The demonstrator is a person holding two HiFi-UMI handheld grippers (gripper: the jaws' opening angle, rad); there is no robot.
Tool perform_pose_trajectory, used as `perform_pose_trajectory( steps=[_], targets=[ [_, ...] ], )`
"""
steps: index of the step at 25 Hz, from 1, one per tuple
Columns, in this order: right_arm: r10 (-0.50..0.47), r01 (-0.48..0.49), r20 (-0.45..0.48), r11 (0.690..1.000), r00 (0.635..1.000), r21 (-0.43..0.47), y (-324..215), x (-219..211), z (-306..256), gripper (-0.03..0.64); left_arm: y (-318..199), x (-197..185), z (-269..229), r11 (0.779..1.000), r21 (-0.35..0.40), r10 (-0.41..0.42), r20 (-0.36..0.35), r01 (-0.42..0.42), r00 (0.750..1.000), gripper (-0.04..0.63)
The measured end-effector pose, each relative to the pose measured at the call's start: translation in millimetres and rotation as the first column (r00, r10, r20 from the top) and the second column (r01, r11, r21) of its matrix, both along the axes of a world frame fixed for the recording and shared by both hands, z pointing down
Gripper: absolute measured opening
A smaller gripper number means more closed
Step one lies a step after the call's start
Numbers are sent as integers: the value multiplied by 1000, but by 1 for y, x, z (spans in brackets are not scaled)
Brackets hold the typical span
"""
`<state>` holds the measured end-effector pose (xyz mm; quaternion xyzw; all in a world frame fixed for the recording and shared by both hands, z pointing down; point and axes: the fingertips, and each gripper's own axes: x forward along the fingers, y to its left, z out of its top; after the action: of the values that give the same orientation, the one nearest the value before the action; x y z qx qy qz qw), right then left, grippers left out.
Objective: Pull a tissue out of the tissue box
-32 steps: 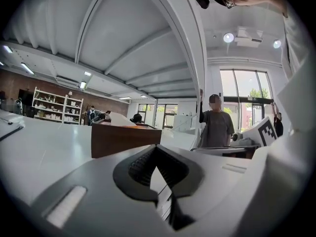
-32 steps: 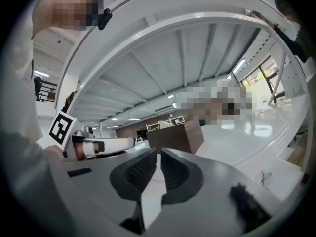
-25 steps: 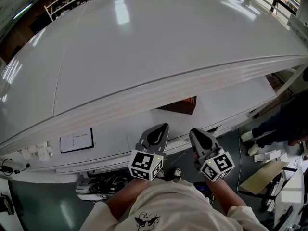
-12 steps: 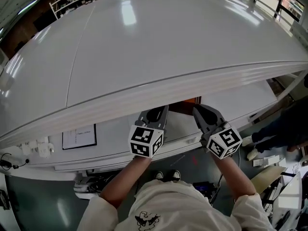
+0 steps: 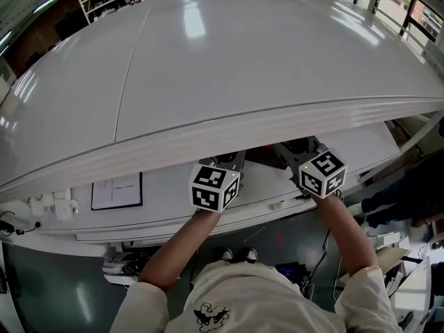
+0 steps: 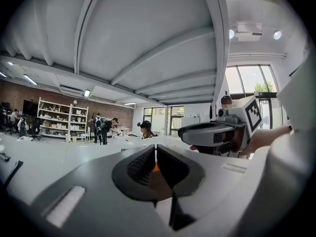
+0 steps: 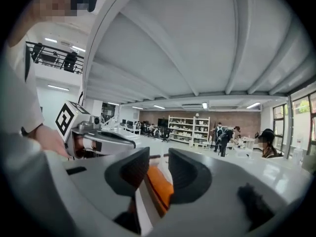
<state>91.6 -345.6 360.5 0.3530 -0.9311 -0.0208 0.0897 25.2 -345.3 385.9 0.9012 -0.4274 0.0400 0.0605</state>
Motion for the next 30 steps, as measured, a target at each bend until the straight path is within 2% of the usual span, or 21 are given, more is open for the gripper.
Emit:
perform_pose_trajectory(
  steps=[7, 16, 24, 30],
  targets=[
    [-79, 75, -127, 997, 989, -31, -11, -18, 12, 121, 2, -3, -2, 1000, 4, 1, 4, -1, 1000, 18],
    [-144, 116, -354, 988, 924, -101, -39, -34, 44, 149, 0, -4, 0, 1000, -4, 0, -5, 0, 1000, 18],
    [-168, 113, -390, 981, 905, -160, -50, -44, 52, 149, -5, -4, 1, 1000, -11, -1, -5, 1, 1000, 18],
    [-201, 104, -424, 965, 883, -241, -55, -45, 67, 147, -7, -3, -1, 1000, -18, 5, -16, -5, 1000, 18]
  ],
)
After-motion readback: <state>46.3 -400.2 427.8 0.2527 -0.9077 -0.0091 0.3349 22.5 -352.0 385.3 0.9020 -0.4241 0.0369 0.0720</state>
